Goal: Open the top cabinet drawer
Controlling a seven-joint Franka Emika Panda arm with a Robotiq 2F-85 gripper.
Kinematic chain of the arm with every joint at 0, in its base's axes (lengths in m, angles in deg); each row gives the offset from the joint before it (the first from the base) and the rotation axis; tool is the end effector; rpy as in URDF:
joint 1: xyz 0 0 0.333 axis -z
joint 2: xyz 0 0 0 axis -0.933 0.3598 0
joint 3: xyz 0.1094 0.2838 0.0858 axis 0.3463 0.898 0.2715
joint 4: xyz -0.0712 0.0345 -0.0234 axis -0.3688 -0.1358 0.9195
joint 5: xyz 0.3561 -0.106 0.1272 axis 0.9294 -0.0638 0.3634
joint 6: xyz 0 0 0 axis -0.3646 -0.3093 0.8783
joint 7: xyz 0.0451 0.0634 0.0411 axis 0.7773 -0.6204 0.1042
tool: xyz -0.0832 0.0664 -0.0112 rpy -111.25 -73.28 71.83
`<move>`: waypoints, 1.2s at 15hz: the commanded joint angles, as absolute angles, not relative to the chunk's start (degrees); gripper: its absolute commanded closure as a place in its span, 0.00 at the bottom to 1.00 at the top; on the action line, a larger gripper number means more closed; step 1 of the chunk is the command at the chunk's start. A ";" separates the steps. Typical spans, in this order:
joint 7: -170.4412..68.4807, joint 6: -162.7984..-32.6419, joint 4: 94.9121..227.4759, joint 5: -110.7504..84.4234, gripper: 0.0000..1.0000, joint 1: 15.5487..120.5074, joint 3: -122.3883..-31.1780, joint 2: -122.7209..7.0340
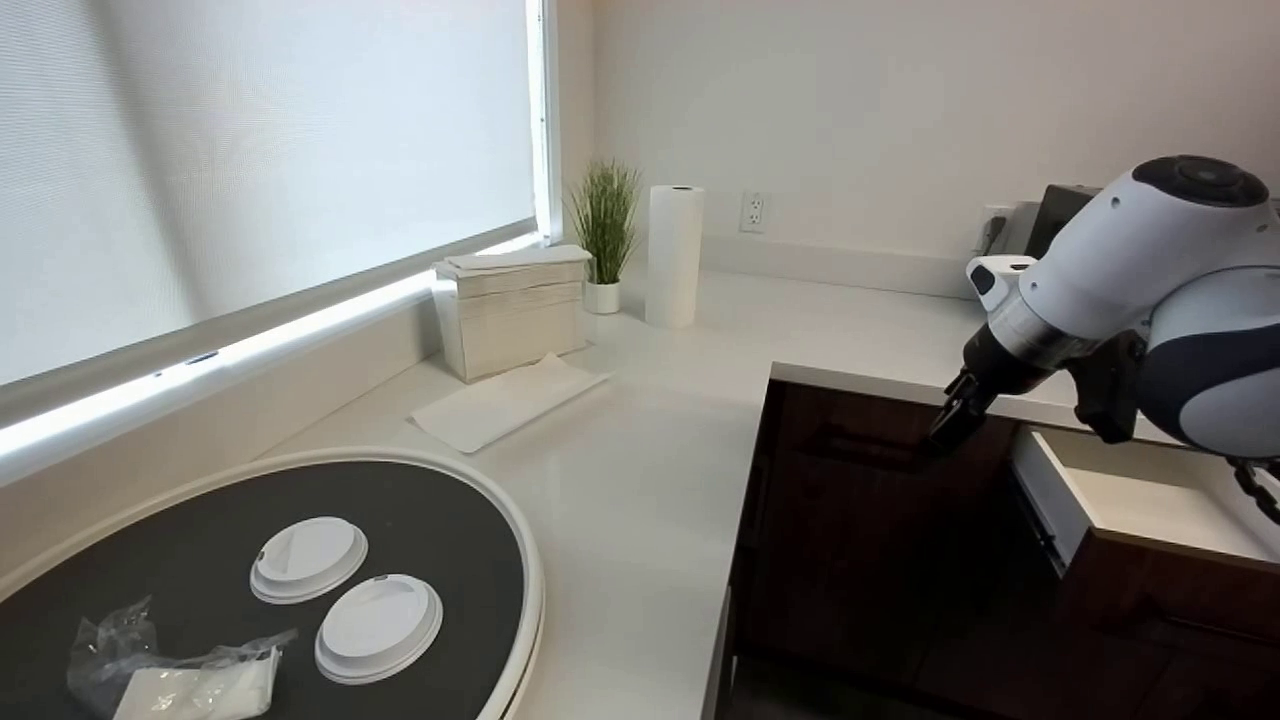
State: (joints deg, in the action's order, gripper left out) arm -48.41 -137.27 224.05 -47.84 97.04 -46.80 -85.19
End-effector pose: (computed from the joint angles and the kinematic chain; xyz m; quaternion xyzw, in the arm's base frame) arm 0.4297 0.0275 0.3241 0.9234 0.2756 0.2208 0.1503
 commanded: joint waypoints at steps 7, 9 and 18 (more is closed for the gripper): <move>-80.27 -118.30 209.83 -88.35 0.00 110.41 -29.79 -70.12; -86.85 -114.91 207.49 -96.88 0.00 109.32 -30.50 -64.76; -98.01 -114.96 200.64 -115.32 0.00 94.38 -52.76 -51.32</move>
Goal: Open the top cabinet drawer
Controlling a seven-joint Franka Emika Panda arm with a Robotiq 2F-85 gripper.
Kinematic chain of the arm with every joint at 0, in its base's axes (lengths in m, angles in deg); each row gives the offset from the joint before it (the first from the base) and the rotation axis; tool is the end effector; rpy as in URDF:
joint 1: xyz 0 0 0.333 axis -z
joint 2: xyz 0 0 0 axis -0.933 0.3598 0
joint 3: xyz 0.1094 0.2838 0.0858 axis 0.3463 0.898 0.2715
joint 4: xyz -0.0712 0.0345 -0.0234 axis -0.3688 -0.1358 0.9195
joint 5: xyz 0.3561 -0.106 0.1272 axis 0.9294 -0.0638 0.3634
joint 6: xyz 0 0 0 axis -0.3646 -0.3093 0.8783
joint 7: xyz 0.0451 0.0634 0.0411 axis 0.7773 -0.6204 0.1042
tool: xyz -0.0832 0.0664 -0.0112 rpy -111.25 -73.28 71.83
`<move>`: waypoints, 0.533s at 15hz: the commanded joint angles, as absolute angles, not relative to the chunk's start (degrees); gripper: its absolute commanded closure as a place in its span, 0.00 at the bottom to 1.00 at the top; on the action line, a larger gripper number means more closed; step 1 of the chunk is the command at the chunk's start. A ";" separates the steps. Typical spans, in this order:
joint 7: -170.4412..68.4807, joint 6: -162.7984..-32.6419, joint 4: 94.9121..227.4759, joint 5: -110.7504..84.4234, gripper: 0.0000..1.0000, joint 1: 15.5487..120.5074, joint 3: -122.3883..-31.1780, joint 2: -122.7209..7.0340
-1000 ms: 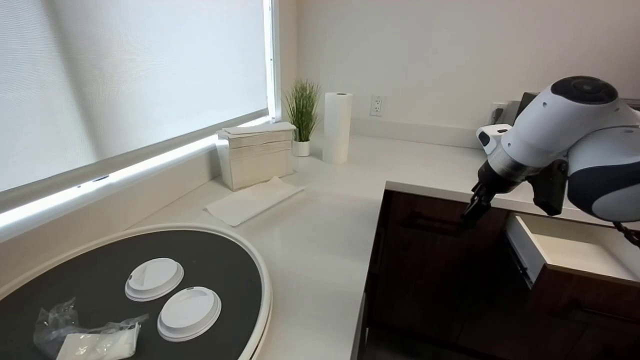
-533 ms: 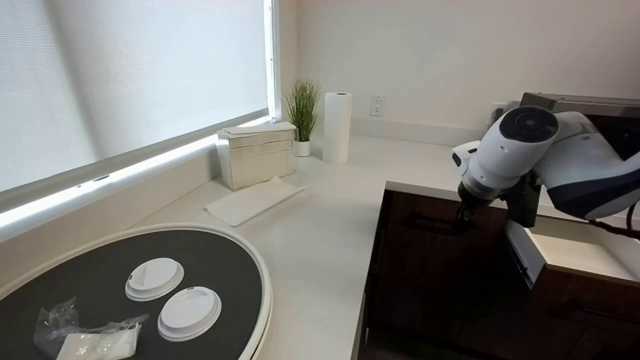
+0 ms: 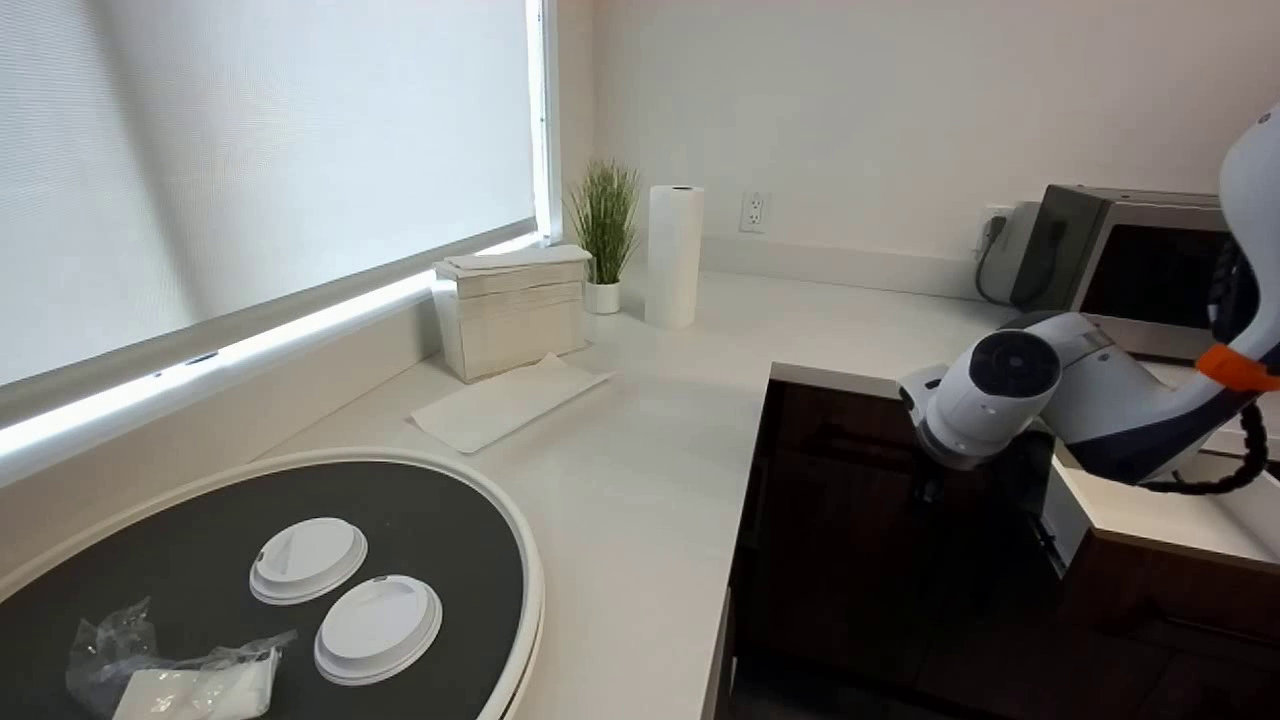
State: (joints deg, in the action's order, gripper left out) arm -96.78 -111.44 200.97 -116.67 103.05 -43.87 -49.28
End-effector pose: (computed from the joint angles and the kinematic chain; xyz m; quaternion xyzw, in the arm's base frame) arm 0.4929 -0.0110 0.1649 0.8950 0.3078 0.1548 0.2833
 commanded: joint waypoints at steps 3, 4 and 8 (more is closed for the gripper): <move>-98.10 -115.02 199.07 -115.53 0.00 93.14 -53.67 -49.32; -98.13 -115.02 198.92 -115.53 0.00 92.88 -53.68 -49.38; -96.91 -116.38 196.55 -115.05 0.00 90.01 -57.71 -47.64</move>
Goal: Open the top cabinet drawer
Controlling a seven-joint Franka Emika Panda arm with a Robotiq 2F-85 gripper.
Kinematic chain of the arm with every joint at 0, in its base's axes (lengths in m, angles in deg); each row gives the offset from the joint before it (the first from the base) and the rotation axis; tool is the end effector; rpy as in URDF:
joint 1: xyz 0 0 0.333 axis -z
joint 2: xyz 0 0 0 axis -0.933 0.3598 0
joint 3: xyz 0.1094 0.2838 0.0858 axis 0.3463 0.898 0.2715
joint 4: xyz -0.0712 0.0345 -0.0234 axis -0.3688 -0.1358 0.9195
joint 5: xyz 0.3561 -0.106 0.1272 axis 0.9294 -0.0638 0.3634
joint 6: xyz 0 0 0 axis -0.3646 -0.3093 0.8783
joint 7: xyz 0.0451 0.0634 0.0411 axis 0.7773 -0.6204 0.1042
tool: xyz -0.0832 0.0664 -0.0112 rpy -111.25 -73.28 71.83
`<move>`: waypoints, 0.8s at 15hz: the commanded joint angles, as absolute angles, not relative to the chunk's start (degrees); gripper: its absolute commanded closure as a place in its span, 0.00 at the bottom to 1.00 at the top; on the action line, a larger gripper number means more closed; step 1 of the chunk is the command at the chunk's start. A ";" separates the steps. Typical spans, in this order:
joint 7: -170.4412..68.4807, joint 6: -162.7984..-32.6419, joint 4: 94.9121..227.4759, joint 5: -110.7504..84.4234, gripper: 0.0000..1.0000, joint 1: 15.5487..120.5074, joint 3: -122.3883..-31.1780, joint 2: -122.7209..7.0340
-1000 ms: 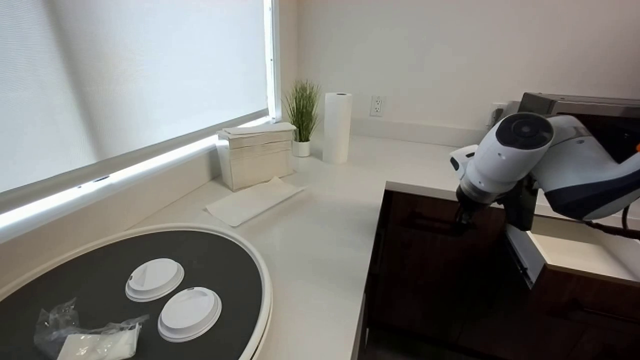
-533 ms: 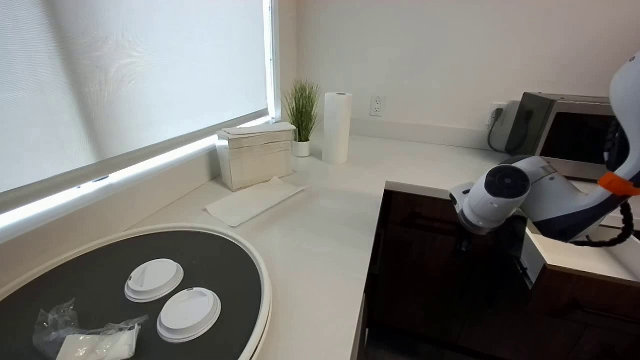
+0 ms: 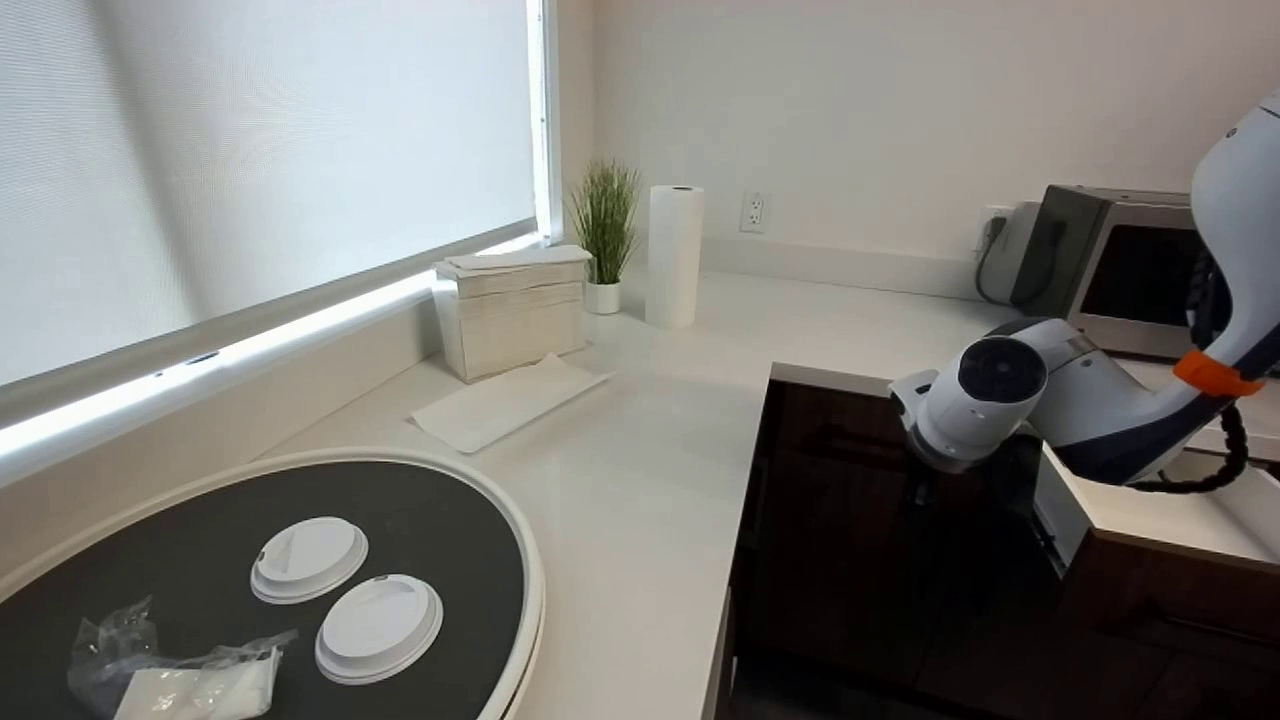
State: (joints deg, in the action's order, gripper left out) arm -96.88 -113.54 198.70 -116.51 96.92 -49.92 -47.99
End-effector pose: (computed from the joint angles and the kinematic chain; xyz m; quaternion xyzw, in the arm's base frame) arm 0.5016 -0.0094 0.1564 0.8931 0.3164 0.1544 0.2800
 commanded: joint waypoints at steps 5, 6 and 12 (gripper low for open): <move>-97.23 -114.98 190.85 -118.05 0.00 94.17 -54.98 -43.30; -97.09 -115.12 189.62 -117.99 0.00 94.30 -55.16 -42.22; -99.05 -115.29 182.55 -121.74 0.00 94.39 -56.01 -36.18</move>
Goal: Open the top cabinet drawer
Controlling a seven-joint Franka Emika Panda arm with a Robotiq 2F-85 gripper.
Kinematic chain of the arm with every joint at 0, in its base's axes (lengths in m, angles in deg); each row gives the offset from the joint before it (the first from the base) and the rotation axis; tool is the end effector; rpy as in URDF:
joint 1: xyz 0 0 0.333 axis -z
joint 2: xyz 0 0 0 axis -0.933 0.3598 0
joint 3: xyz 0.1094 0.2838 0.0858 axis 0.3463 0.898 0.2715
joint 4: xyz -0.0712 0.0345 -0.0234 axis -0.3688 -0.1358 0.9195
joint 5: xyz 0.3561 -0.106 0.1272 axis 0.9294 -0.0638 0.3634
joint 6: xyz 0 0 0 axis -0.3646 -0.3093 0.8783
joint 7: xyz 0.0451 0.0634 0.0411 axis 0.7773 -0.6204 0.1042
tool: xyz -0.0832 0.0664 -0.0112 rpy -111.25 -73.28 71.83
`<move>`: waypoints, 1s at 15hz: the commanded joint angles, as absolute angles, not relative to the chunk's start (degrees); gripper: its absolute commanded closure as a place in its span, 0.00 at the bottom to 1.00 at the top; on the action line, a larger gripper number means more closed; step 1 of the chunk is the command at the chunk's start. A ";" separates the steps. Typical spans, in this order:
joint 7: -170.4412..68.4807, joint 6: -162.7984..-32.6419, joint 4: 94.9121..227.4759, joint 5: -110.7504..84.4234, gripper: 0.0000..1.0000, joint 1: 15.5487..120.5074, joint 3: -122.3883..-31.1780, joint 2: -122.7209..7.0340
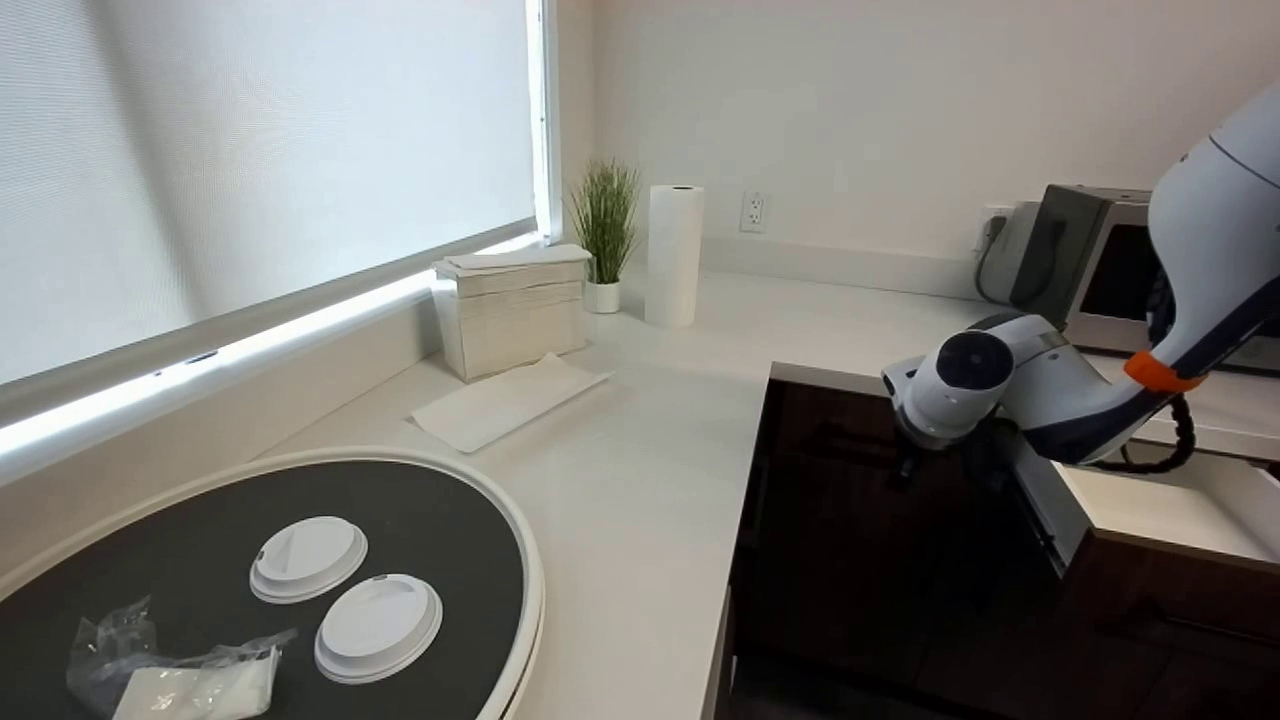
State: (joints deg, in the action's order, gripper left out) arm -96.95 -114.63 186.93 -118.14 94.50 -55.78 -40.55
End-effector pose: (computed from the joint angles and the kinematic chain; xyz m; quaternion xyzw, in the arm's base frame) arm 0.5586 -0.0538 0.1444 0.8929 0.2873 0.1728 0.3005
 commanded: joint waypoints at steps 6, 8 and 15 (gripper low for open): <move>-100.52 -114.36 175.79 -127.89 0.00 94.30 -56.37 -30.73; -101.78 -114.48 174.04 -131.43 0.00 94.43 -56.39 -29.25; -108.09 -116.35 170.17 -139.77 0.00 91.74 -60.12 -25.86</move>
State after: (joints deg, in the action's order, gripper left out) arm -103.40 -114.64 172.67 -135.77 94.23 -56.98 -27.69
